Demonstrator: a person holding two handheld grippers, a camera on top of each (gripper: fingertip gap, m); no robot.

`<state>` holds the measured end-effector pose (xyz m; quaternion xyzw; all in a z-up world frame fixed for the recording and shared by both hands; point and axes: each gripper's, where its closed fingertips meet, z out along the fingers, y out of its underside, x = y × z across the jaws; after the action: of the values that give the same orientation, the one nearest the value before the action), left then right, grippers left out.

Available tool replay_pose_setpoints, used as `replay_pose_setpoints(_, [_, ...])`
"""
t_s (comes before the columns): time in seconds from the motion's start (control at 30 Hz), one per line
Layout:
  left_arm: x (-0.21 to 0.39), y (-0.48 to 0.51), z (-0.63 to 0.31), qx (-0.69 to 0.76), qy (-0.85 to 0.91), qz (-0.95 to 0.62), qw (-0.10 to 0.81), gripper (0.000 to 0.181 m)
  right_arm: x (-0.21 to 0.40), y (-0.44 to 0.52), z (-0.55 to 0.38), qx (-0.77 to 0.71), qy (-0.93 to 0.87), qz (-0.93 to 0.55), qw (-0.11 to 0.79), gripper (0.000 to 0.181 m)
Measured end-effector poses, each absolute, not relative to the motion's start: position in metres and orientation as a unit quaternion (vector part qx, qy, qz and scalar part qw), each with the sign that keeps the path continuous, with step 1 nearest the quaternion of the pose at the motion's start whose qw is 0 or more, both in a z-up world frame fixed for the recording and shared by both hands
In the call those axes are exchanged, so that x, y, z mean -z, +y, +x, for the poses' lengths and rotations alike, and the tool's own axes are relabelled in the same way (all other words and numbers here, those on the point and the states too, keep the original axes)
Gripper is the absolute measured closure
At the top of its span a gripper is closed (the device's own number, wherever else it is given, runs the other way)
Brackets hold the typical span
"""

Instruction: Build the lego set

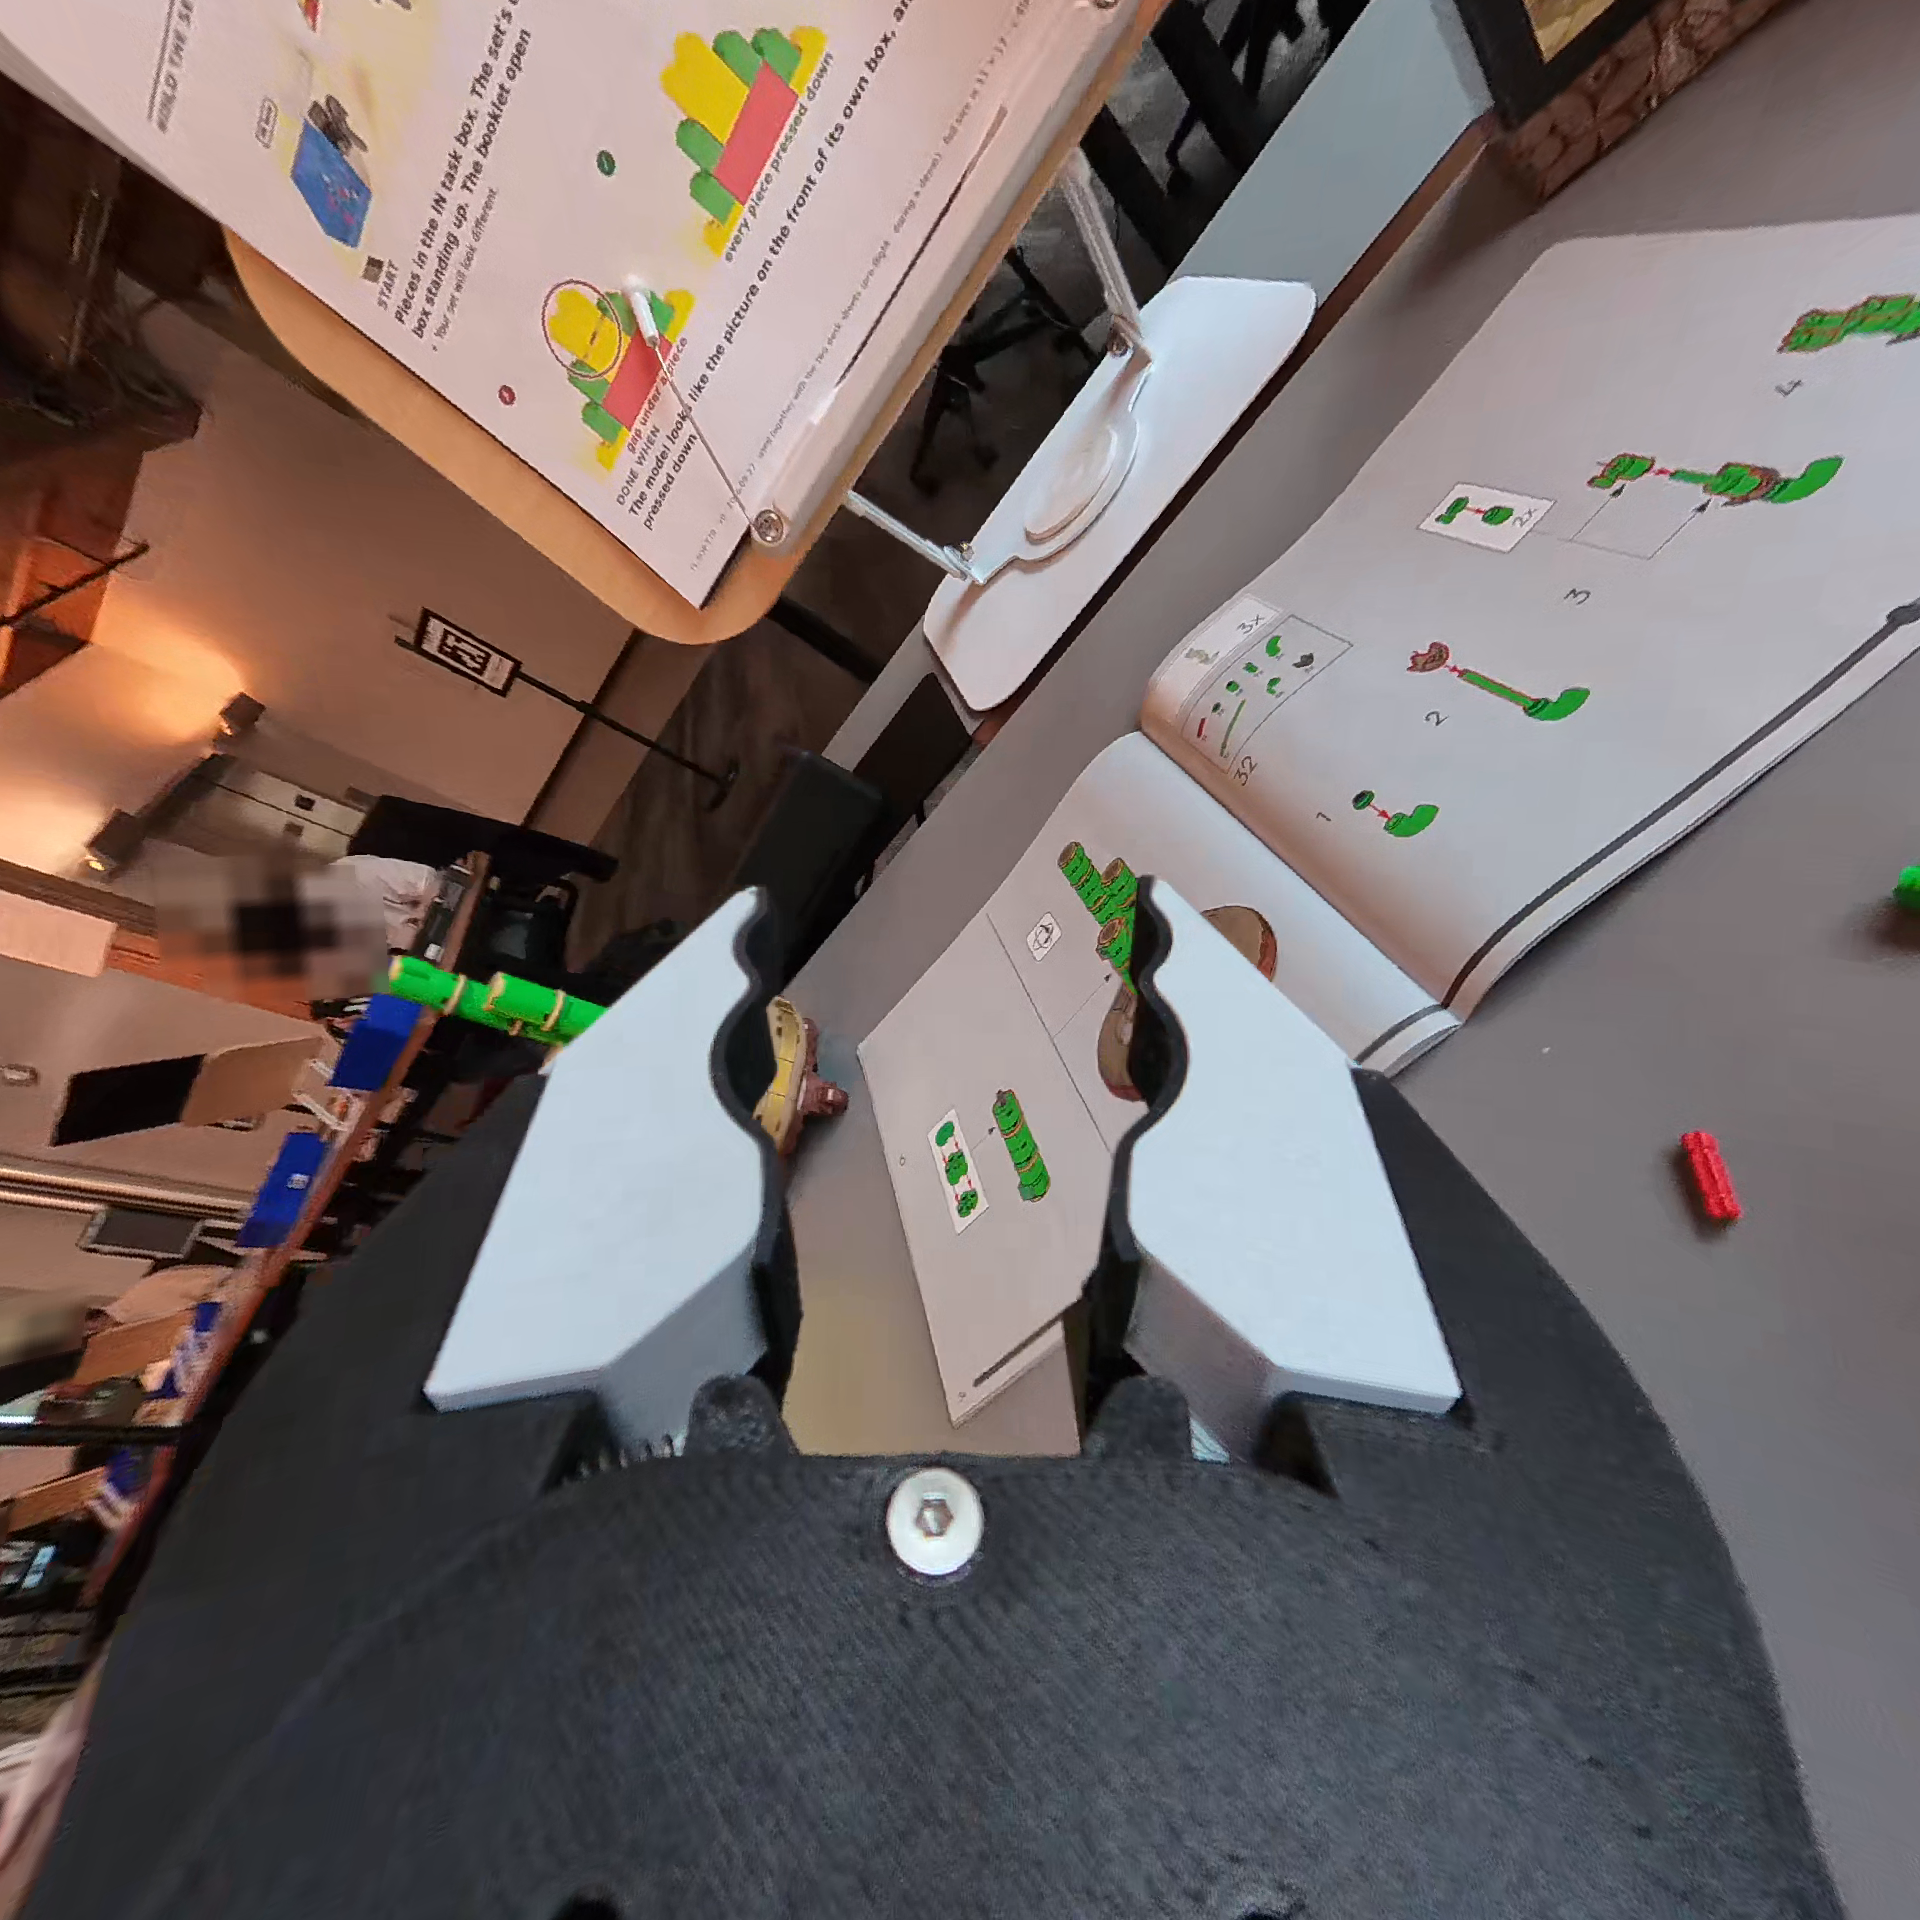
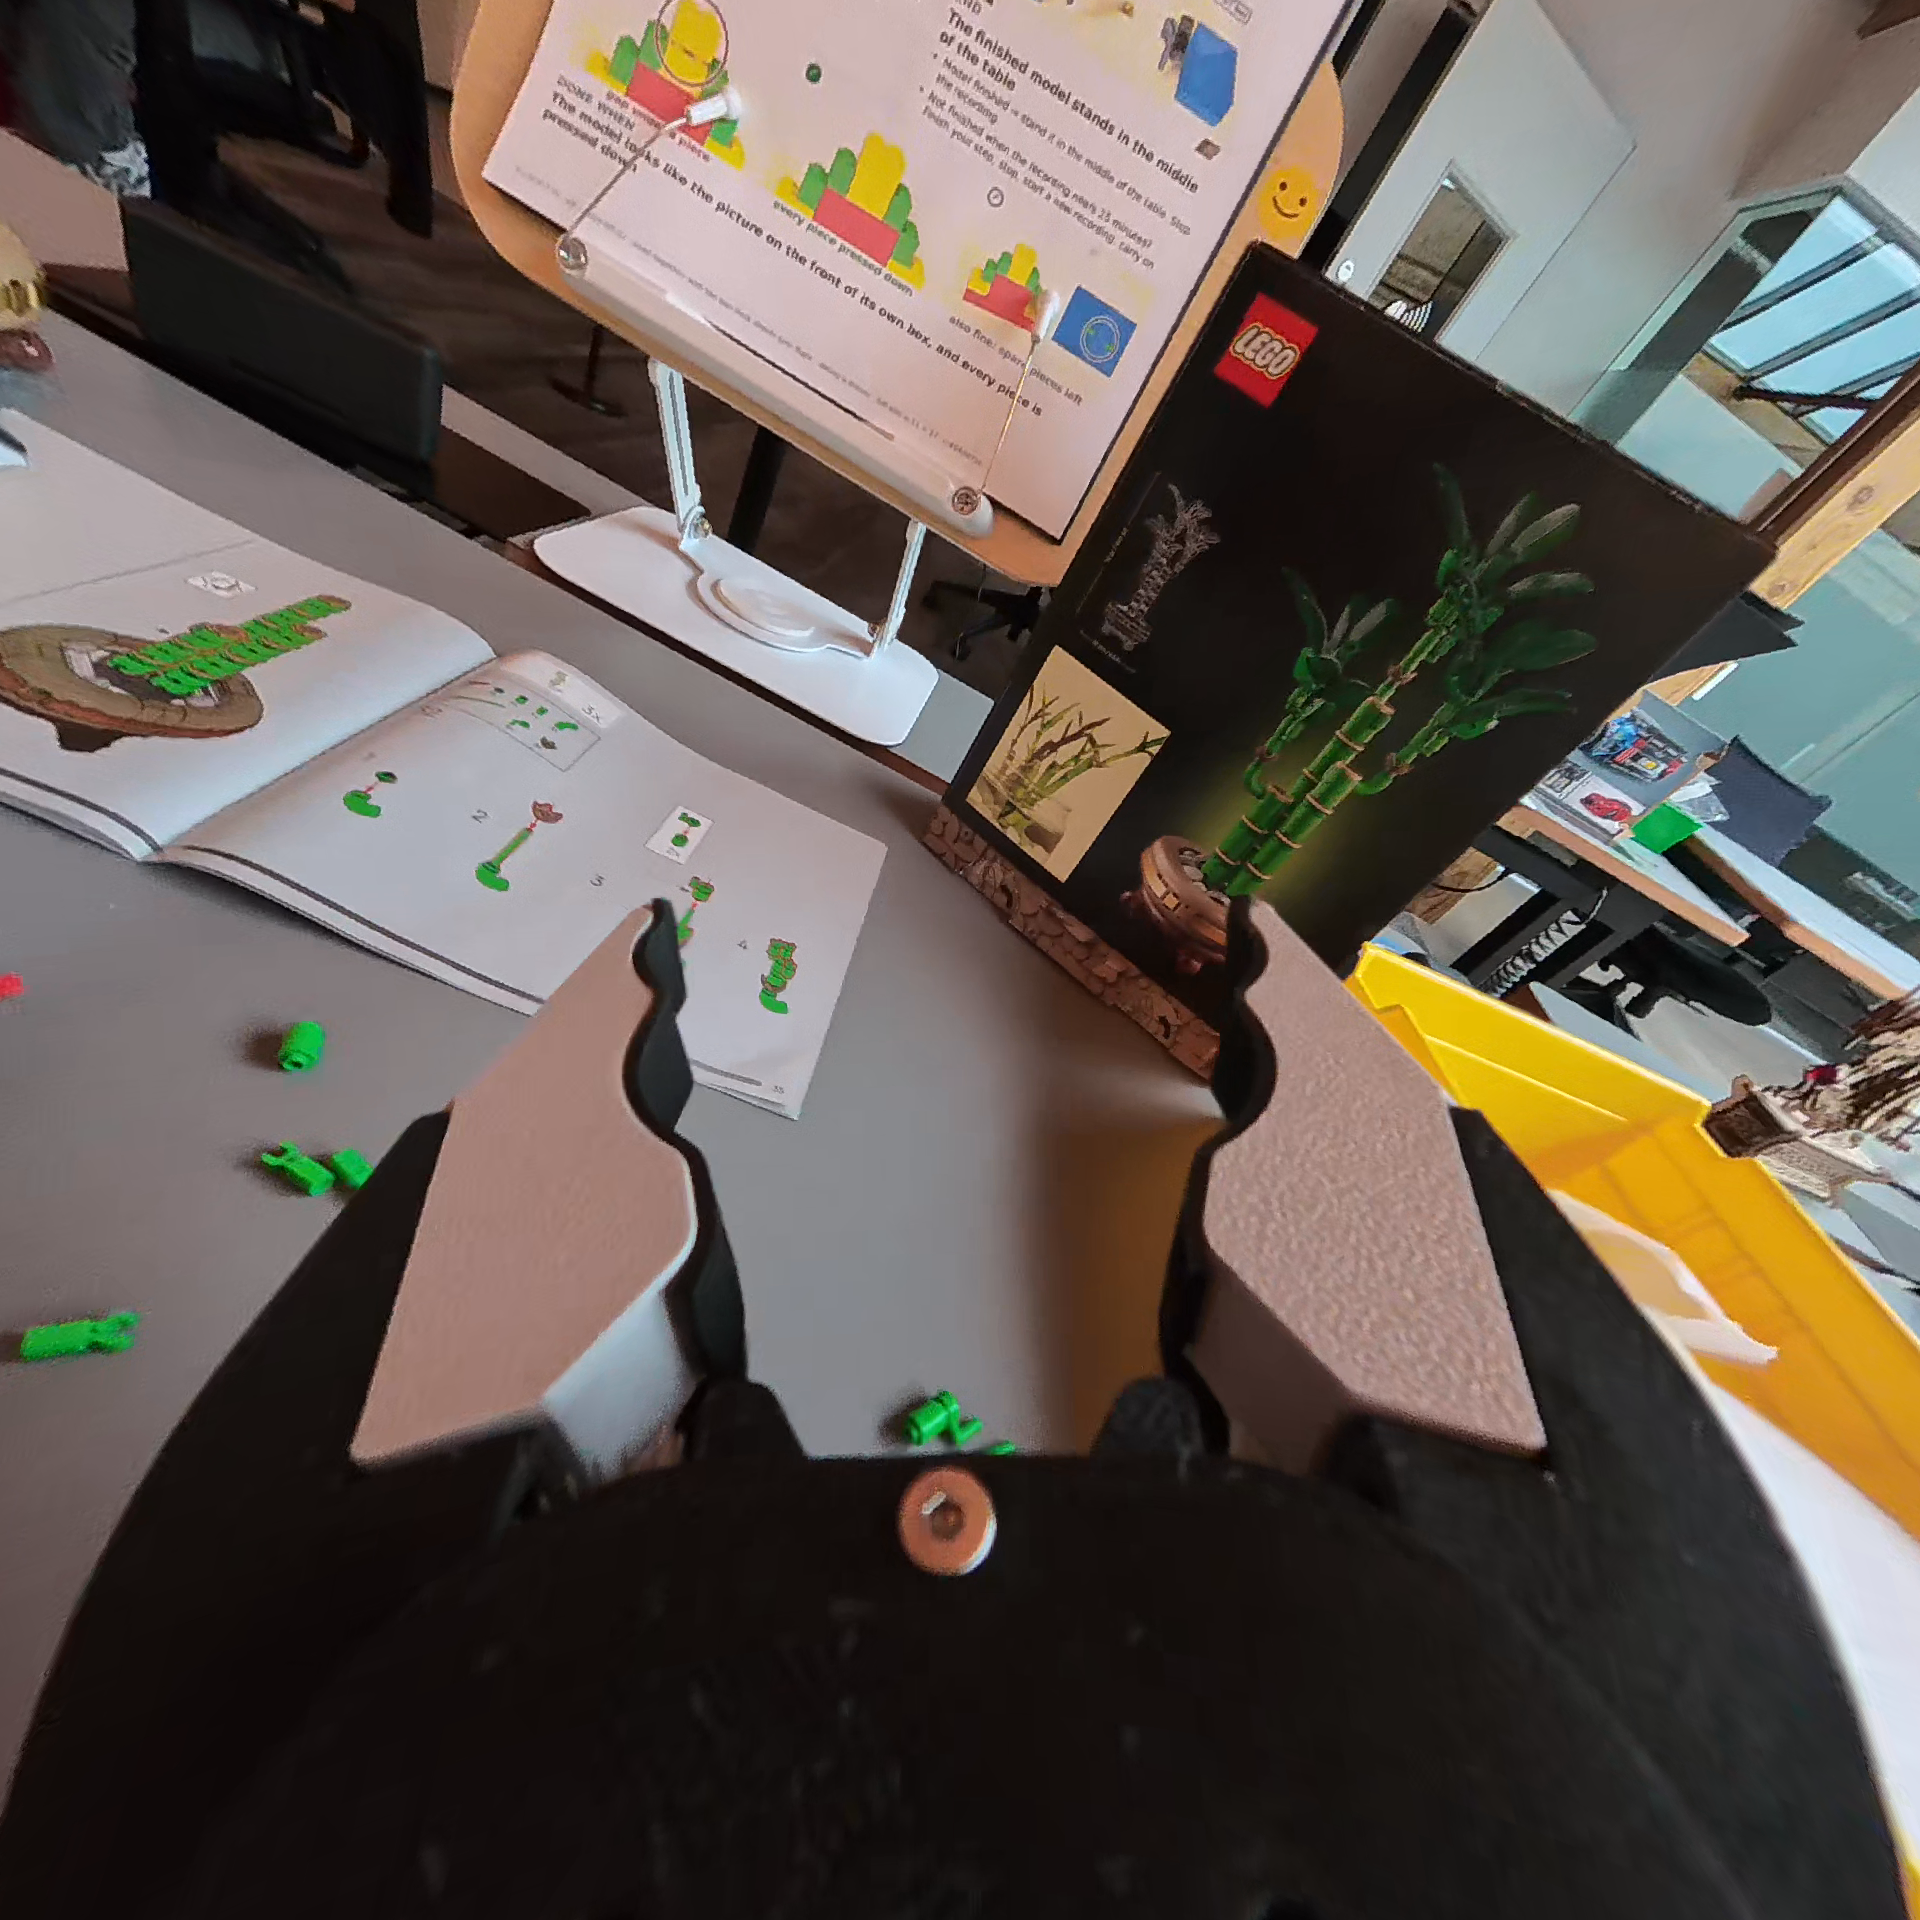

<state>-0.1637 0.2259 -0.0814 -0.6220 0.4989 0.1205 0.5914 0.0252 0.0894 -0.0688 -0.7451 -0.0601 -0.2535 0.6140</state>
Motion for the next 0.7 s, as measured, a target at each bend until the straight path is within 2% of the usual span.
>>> replay_pose_setpoints(0.17, [0.075, 0.228, -0.165, -0.046, 0.462, -0.645, 0.606, 0.107, 0.039, 0.088, 0.015, 0.221, -0.025, -0.703, 0.675, 0.084])
replay_pose_setpoints(0.33, [0.077, 0.233, -0.168, -0.008, 0.44, -0.665, 0.604, 0.101, 0.006, 0.107, 0.011, 0.218, -0.022, -0.693, 0.687, 0.084])
replay_pose_setpoints(0.5, [0.088, 0.241, -0.17, 0.027, 0.425, -0.689, 0.587, 0.099, -0.033, 0.13, 0.001, 0.184, -0.045, -0.677, 0.711, 0.091])
replay_pose_setpoints(0.57, [0.092, 0.245, -0.172, 0.038, 0.419, -0.697, 0.581, 0.099, -0.05, 0.136, 0.005, 0.204, -0.071, -0.673, 0.707, 0.1])
replay_pose_setpoints(0.63, [0.094, 0.247, -0.173, 0.055, 0.412, -0.705, 0.575, 0.098, -0.065, 0.141, 0.008, 0.213, -0.101, -0.676, 0.699, 0.126])
replay_pose_setpoints(0.7, [0.096, 0.247, -0.172, 0.075, 0.408, -0.711, 0.568, 0.099, -0.079, 0.144, 0.01, 0.204, -0.119, -0.677, 0.697, 0.135])
